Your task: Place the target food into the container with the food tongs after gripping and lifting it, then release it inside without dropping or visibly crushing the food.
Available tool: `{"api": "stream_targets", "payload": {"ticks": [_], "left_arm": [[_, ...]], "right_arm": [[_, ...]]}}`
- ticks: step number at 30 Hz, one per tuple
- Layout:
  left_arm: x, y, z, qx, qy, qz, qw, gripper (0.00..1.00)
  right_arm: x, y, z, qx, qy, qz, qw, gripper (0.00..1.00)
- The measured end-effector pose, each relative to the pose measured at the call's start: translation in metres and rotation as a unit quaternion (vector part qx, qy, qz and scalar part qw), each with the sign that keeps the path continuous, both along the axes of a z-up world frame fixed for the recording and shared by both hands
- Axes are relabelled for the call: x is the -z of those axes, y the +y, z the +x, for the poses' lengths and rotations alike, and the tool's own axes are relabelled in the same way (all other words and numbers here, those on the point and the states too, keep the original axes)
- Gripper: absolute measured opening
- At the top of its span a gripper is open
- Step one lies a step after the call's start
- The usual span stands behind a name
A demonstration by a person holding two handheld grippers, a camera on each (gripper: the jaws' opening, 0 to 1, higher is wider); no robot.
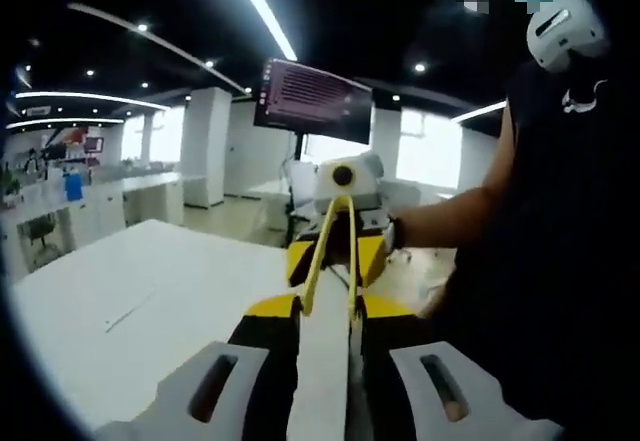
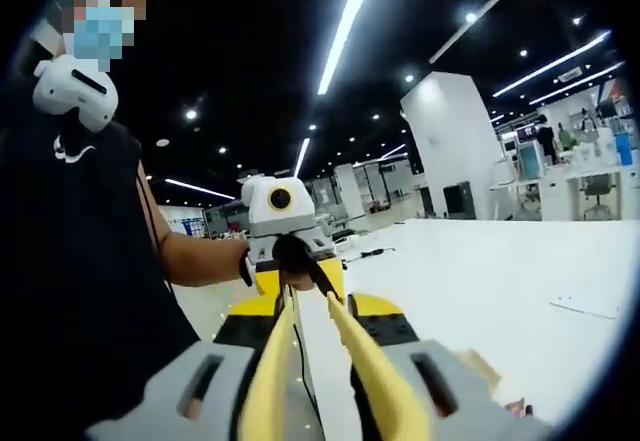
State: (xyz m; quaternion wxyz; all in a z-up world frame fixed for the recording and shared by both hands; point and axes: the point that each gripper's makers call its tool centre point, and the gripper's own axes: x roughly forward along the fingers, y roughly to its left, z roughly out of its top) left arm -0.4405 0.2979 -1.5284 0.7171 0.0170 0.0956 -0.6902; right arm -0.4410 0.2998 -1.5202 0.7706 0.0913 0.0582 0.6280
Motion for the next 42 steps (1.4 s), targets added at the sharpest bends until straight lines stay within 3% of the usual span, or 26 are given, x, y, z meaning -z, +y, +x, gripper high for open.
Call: {"api": "stream_targets", "payload": {"ticks": [3,5,8,13,18,20,23,30,32,34,36,39,42], "left_arm": [[0.004,-0.003,0.001,0.0,-0.014,0.01,0.9999,0.25],[0.01,-0.006,-0.006,0.019,-0.01,0.027,0.9994,0.17],[0.012,-0.007,-0.006,0.014,-0.039,0.027,0.9988,0.05],[0.004,-0.004,-0.007,0.014,-0.034,0.005,0.9993,0.0],[-0.003,-0.002,-0.007,0.013,-0.023,-0.011,0.9996,0.0],[-0.003,-0.002,-0.008,0.017,-0.024,-0.008,0.9995,0.0],[-0.001,-0.003,-0.011,0.025,-0.024,-0.001,0.9994,0.0],[-0.002,-0.004,-0.012,0.025,-0.03,0.01,0.9992,0.0],[-0.003,-0.004,-0.012,0.026,-0.033,0.011,0.9991,0.01],[-0.005,-0.004,-0.011,0.023,-0.022,0.005,0.9995,0.03],[-0.002,-0.004,-0.008,0.016,-0.023,0.008,0.9996,0.12],[-0.001,-0.007,-0.01,0.015,-0.05,0.017,0.9985,0.12],[-0.005,-0.004,-0.009,0.011,-0.041,0.008,0.9991,0.17]], "right_arm": [[0.003,0.003,-0.002,-0.004,-0.004,-0.01,0.9999,0.25],[0.004,0.005,-0.002,-0.002,-0.009,-0.015,0.9999,0.24],[0.003,0.005,-0.004,-0.01,-0.01,-0.016,0.9998,0.2],[0.002,0.004,-0.007,-0.017,-0.013,-0.021,0.9996,0.19],[0.002,0.004,-0.01,-0.022,-0.01,-0.023,0.9994,0.19],[0.001,0.005,-0.011,-0.024,-0.014,-0.02,0.9994,0.17],[0.003,0.008,-0.012,-0.028,-0.007,-0.022,0.9993,0.22],[0.001,0.01,-0.016,-0.033,-0.016,-0.012,0.9993,0.18],[-0.001,0.009,-0.015,-0.028,-0.005,-0.004,0.9996,0.17],[-0.003,0.008,-0.014,-0.026,-0.011,-0.001,0.9996,0.17],[-0.006,0.007,-0.01,-0.013,-0.017,0.005,0.9998,0.21],[-0.003,0.005,-0.007,-0.011,-0.019,-0.013,0.9997,0.2],[-0.006,0.005,-0.005,-0.007,-0.028,-0.008,0.9995,0.23]]}}
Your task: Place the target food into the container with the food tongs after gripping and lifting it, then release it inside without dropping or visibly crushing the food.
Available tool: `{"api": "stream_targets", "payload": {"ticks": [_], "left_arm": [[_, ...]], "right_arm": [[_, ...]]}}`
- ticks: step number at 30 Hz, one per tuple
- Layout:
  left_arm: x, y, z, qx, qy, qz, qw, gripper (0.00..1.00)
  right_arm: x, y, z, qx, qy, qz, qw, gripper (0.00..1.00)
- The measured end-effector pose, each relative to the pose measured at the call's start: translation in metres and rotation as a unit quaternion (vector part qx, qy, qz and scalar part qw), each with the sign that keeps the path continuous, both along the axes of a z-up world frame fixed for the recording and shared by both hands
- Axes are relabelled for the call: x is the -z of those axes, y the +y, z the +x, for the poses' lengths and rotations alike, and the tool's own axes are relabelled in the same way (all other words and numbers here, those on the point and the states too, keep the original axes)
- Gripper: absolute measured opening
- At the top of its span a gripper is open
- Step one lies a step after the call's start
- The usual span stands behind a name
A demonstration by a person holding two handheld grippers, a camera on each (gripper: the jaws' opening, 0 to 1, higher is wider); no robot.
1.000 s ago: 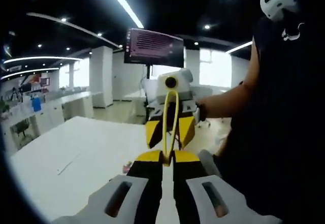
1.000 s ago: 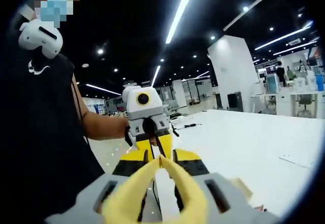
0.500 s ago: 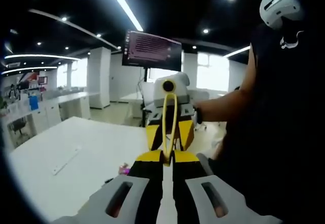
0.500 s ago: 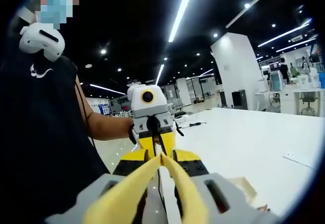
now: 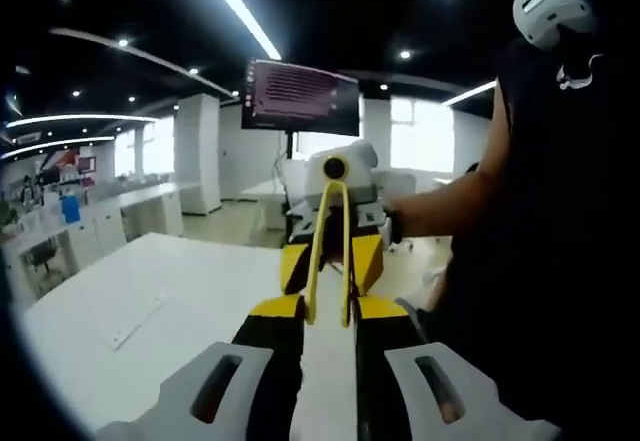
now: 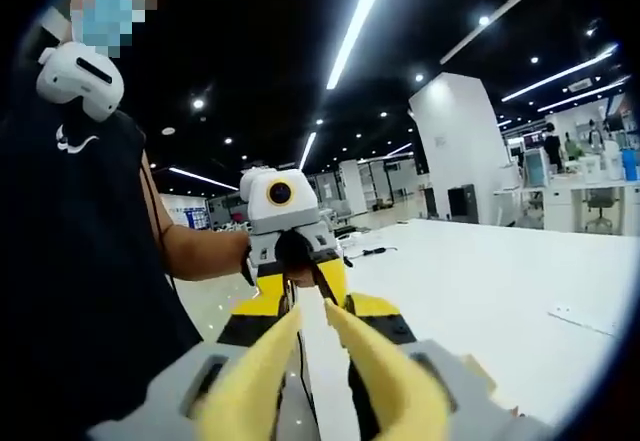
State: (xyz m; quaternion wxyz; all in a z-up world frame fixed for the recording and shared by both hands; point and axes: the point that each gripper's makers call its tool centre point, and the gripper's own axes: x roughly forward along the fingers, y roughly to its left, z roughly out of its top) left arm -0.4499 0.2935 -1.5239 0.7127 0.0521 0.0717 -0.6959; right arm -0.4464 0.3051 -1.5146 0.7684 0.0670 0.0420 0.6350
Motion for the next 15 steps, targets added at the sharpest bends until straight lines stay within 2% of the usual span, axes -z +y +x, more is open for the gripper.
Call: {"api": "stream_targets", "payload": {"ticks": [3,4,6,8,10,12,13,14,15], "left_arm": [[0.001,0.007,0.011,-0.036,-0.009,0.004,0.9993,0.19],[0.0,0.008,0.012,-0.04,-0.008,0.002,0.9992,0.2],[-0.004,0.012,0.013,-0.046,-0.009,-0.009,0.9988,0.21],[0.0,0.014,0.011,-0.045,0.003,-0.003,0.999,0.23],[0.005,0.014,0.01,-0.043,0.024,0.002,0.9988,0.3],[0.001,0.011,0.005,-0.03,0.05,-0.018,0.9981,0.33],[-0.002,0.011,0.004,-0.026,0.048,-0.026,0.9982,0.28],[-0.004,0.012,0.003,-0.021,0.043,-0.03,0.9984,0.18],[-0.003,0.012,-0.001,-0.011,0.044,-0.024,0.9987,0.17]], "right_arm": [[-0.002,-0.001,0.003,0.014,-0.008,0.001,0.9999,0.24],[-0.002,-0.005,0.008,0.032,-0.002,0.003,0.9995,0.24],[-0.005,-0.009,0.006,0.031,0.0,0.015,0.9994,0.23],[-0.006,-0.01,0.005,0.032,0.0,0.015,0.9994,0.23],[-0.008,-0.007,0.001,0.024,-0.001,0.019,0.9995,0.23],[-0.008,-0.004,-0.001,0.017,0.001,0.019,0.9997,0.24],[-0.008,-0.002,-0.001,0.016,0.001,0.019,0.9997,0.24],[-0.007,0.0,-0.002,0.013,0.004,0.019,0.9997,0.23],[-0.006,0.001,-0.004,0.009,0.009,0.02,0.9997,0.23]]}}
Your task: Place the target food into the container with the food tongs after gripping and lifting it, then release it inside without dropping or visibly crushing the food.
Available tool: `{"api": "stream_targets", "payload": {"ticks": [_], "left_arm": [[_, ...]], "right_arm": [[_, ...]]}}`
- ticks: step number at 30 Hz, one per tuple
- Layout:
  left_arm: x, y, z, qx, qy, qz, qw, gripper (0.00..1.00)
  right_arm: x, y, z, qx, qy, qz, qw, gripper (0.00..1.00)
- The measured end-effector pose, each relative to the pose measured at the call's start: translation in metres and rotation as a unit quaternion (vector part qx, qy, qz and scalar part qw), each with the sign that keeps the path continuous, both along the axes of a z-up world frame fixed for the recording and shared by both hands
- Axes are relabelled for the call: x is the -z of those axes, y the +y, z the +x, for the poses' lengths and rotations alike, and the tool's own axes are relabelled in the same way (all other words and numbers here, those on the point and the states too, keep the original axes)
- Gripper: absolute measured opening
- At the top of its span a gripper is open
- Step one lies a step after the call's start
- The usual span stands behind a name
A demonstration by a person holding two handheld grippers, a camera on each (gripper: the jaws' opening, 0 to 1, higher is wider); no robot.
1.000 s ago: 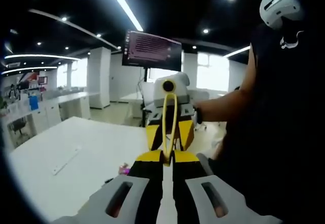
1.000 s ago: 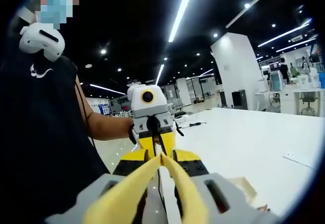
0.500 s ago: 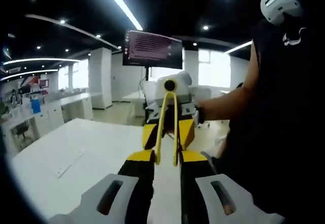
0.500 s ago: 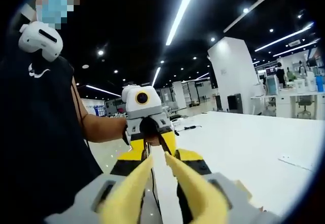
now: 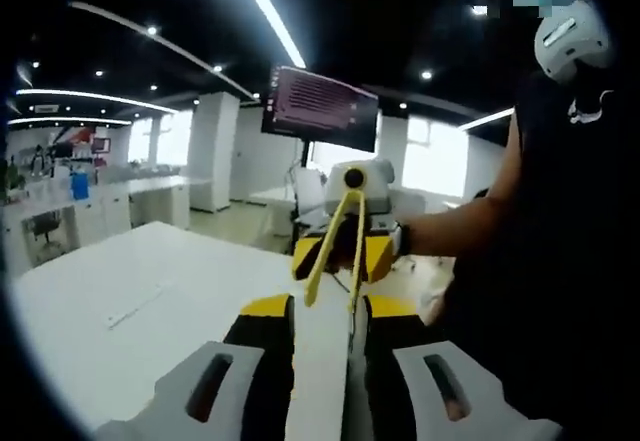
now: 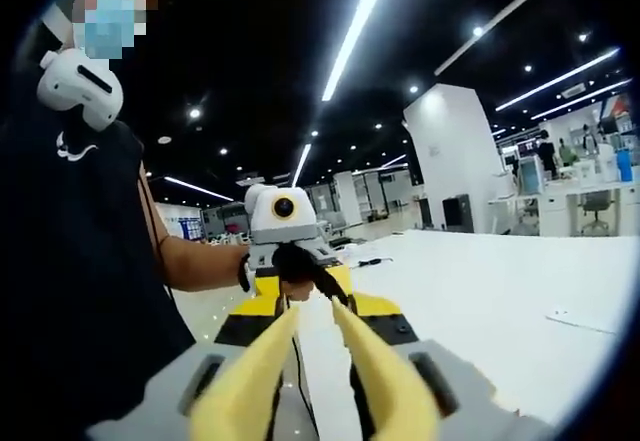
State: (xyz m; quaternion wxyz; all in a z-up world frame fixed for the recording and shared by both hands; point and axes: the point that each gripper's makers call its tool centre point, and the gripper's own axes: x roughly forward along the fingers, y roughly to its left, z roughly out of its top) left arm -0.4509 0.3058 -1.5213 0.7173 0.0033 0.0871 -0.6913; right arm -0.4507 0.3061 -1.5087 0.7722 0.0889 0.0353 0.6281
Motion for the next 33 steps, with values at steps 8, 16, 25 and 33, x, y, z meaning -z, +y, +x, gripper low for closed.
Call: {"api": "stream_targets", "payload": {"ticks": [8,16,25,33], "left_arm": [[-0.001,0.001,0.003,-0.006,-0.001,0.014,0.9999,0.03],[0.008,-0.002,0.004,-0.005,0.004,0.038,0.9993,0.06],[0.003,-0.001,0.006,-0.01,0.011,0.018,0.9997,0.13],[0.007,-0.004,0.017,-0.051,-0.018,0.004,0.9985,0.64]], "right_arm": [[0.002,0.004,-0.002,-0.006,0.011,0.007,0.9999,0.18],[0.011,0.006,0.002,-0.015,0.017,-0.023,0.9995,0.18],[0.008,0.005,0.007,-0.005,0.033,0.001,0.9994,0.21],[0.011,-0.01,0.014,0.018,0.013,-0.022,0.9995,0.22]]}}
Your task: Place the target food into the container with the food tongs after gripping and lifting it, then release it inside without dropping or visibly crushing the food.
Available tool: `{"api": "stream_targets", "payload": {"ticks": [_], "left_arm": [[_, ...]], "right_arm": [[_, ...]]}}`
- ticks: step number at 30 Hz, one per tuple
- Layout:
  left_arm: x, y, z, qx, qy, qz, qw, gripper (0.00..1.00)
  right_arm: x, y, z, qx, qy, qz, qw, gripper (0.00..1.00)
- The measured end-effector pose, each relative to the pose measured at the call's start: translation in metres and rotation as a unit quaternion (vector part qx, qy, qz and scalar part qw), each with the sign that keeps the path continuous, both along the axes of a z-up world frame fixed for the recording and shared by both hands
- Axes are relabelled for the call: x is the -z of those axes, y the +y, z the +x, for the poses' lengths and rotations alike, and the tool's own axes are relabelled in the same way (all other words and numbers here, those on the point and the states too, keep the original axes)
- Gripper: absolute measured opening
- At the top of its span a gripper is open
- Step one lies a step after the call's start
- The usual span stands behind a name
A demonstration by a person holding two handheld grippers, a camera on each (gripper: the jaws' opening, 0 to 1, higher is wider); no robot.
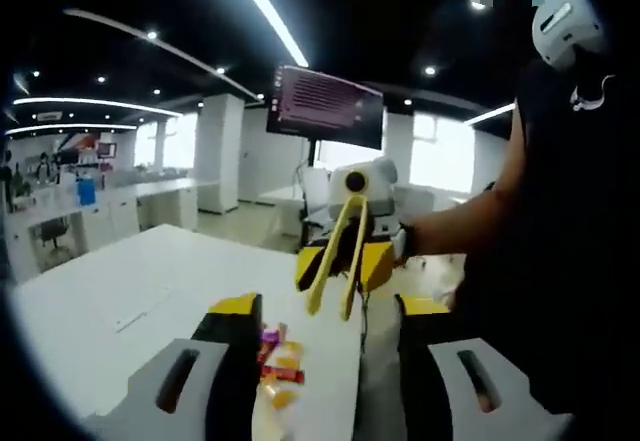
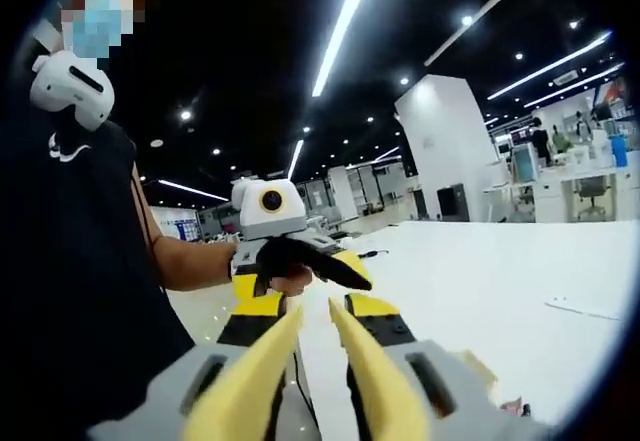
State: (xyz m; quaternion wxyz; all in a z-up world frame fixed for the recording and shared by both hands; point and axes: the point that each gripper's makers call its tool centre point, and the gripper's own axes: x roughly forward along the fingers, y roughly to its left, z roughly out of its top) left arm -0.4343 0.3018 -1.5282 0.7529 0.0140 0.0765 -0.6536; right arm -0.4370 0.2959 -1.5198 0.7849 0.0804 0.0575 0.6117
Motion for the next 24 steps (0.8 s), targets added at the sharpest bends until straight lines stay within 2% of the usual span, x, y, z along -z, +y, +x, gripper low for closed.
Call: {"api": "stream_targets", "payload": {"ticks": [2,4,6,7,9,12,19,20,24], "left_arm": [[0.008,0.007,0.008,-0.028,-0.011,0.012,0.9995,0.73],[0.022,0.017,0.011,-0.05,-0.004,0.026,0.9984,0.81],[0.04,0.029,0.016,-0.074,-0.004,0.051,0.996,0.84],[0.049,0.036,0.017,-0.084,-0.004,0.063,0.9944,0.84],[0.059,0.045,0.02,-0.107,0.0,0.073,0.9916,0.83],[0.065,0.057,0.024,-0.131,0.003,0.072,0.9887,0.85],[0.082,0.072,0.032,-0.176,0.002,0.075,0.9815,0.97],[0.087,0.076,0.037,-0.194,0.004,0.077,0.978,0.99],[0.096,0.08,0.035,-0.211,0.009,0.086,0.9736,0.99]], "right_arm": [[0.002,-0.008,0.005,0.014,-0.02,-0.018,0.9995,0.22],[0.0,-0.014,0.005,0.012,-0.014,-0.011,0.9998,0.23],[0.006,-0.024,0.012,0.027,-0.037,-0.036,0.9983,0.24],[0.012,-0.028,0.013,0.031,-0.04,-0.054,0.9973,0.24],[0.014,-0.034,0.014,0.031,-0.04,-0.058,0.9971,0.24],[0.022,-0.044,0.018,0.034,-0.049,-0.09,0.9942,0.25],[0.028,-0.066,0.03,0.049,-0.045,-0.127,0.9896,0.26],[0.027,-0.07,0.032,0.052,-0.053,-0.131,0.9886,0.26],[0.025,-0.083,0.036,0.056,-0.052,-0.139,0.9872,0.26]]}}
